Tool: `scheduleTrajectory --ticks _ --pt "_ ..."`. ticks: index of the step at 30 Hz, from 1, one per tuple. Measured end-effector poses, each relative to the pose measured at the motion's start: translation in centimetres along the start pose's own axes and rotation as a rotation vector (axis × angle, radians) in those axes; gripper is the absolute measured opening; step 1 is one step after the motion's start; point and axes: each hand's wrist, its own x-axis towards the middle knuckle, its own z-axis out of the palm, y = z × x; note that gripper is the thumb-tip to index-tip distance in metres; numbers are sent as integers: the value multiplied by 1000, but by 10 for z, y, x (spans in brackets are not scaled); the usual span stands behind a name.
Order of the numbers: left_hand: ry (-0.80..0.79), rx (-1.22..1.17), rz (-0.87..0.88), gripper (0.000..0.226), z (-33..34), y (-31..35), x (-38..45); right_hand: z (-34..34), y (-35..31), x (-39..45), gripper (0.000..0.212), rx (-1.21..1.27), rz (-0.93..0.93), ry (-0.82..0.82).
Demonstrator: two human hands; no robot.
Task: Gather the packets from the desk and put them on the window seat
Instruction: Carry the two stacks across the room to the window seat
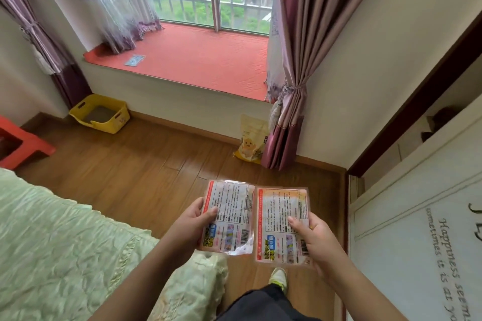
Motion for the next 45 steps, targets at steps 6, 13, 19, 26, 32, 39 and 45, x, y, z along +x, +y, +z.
scheduleTrajectory --ticks 6,13,19,26,32,39,45 --pt "47 -15 24 26 35 50 67 -44 -52 82 16 9 18 -61" --pt "93 -80 31 27 48 84 114 -63 -93 153 18 3 31 -131" --pt "138 -114 44 31 31 103 150 -50 -120 206 19 -2 45 -191" --pt "182 -178 66 27 -21 126 202 -8 -155 280 21 -34 60 -251" --pt "245 -207 76 32 -93 165 241 61 -193 349 20 -90 49 -305" --pt "300 -190 91 33 -165 207 270 132 -225 415 20 -104 26 -334" --pt "387 -218 76 22 -201 222 303 165 -242 465 19 -107 52 -380"
